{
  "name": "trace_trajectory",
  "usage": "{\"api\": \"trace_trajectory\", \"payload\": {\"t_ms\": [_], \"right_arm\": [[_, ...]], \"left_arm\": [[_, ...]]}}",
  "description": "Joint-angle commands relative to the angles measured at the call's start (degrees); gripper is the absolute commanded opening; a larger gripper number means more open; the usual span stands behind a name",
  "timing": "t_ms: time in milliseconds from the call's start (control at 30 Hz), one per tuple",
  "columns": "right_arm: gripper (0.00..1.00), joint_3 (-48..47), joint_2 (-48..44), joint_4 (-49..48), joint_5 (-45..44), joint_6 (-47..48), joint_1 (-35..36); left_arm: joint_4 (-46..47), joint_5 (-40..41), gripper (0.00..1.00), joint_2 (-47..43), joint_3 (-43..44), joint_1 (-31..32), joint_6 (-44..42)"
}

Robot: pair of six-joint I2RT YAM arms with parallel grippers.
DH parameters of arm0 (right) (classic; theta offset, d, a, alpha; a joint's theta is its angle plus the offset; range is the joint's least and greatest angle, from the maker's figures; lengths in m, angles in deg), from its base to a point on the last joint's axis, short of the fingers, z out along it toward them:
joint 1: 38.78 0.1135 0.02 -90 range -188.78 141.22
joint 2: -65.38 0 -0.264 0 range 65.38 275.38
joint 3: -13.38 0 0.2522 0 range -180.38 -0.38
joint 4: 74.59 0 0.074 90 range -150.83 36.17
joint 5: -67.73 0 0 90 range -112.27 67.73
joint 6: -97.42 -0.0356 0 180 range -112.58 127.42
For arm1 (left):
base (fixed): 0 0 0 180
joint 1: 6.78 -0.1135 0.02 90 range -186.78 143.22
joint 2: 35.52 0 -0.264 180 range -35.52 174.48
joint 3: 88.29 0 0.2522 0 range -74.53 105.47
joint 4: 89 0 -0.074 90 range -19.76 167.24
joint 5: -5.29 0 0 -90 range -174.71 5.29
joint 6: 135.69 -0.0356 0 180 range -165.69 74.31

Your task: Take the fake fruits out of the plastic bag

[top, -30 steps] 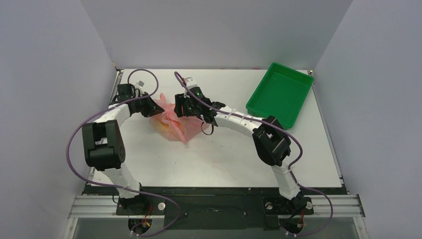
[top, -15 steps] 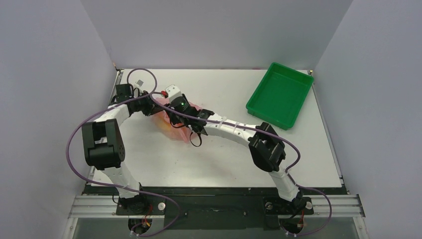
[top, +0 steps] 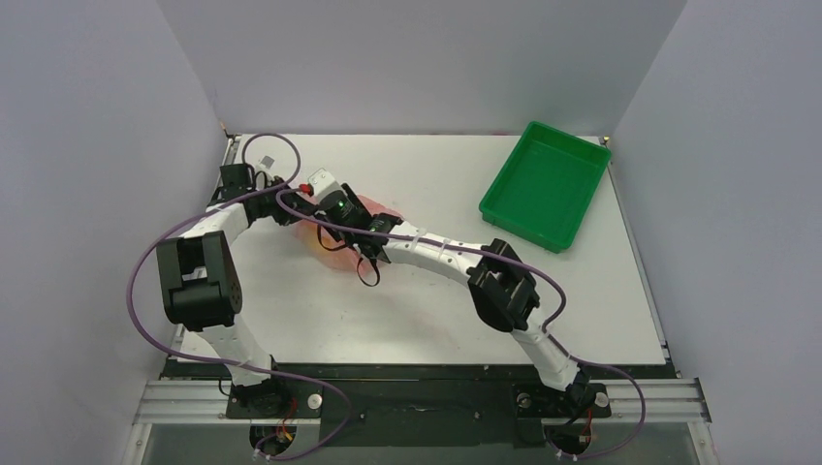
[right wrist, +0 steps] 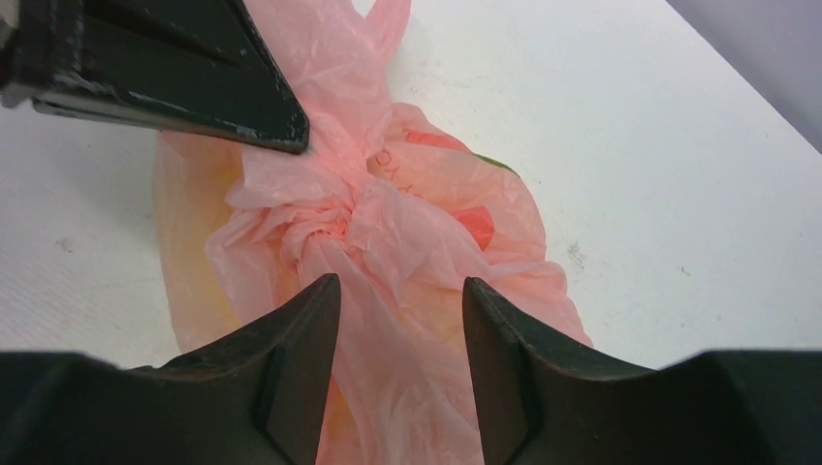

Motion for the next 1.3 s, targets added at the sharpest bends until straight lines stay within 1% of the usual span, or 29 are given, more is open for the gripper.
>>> {"api": "trace_trajectory", "payload": {"t_ms": [0,133,300,400,500,700,800,833,900,1100,1167,1200,1267], "right_arm": [[0.43,-2.4,1.0,0.7,-0.7,2.3,0.0],[0.43,-2.7,1.6,0.4,2.5,2.1,-0.2],[0.56,-4.4,3.0,0.4,3.9,1.2,0.2],[0.57,-5.4,3.6,0.5,2.5,1.0,0.2],[0.5,-5.8,4.0,0.6,0.8,1.0,0.2],[0.41,-6.2,4.8,0.8,-1.4,1.0,0.1],[0.42,-6.2,5.3,1.0,-1.3,-0.4,0.1],[0.45,-5.9,5.3,1.0,-1.0,-0.7,0.1],[0.48,-5.6,5.4,0.9,0.4,-1.1,0.0],[0.47,-5.9,6.3,0.6,1.0,-1.9,0.0],[0.42,-5.9,5.9,0.7,0.6,-1.9,-0.1],[0.37,-5.8,5.4,0.7,0.5,-1.9,-0.1],[0.31,-5.2,4.3,0.4,0.4,-2.0,-0.1]], "left_arm": [[2.5,-1.5,0.0,-1.8,0.3,-1.0,0.1],[3.2,-2.2,0.0,-1.9,-0.1,-1.0,0.7],[4.1,-2.5,0.0,-1.9,-0.7,-0.8,1.4],[4.4,-2.5,0.0,-2.0,-0.8,-0.6,1.6],[4.6,-2.8,0.0,-2.1,-0.7,-0.4,1.8],[4.8,-3.1,0.0,-2.2,-0.9,-0.4,1.9],[5.2,-3.1,0.0,-2.2,-1.1,-0.4,2.2],[5.2,-3.1,0.0,-2.3,-1.1,-0.4,2.2],[5.2,-3.1,0.0,-2.2,-1.1,-0.4,2.1],[4.6,-2.8,0.0,-2.3,-0.9,-0.3,1.7],[4.3,-2.4,0.0,-2.4,-0.9,-0.4,1.5],[4.1,-2.1,0.0,-2.4,-0.8,-0.5,1.4],[3.8,-1.5,0.0,-2.5,-0.7,-0.5,1.1]]}}
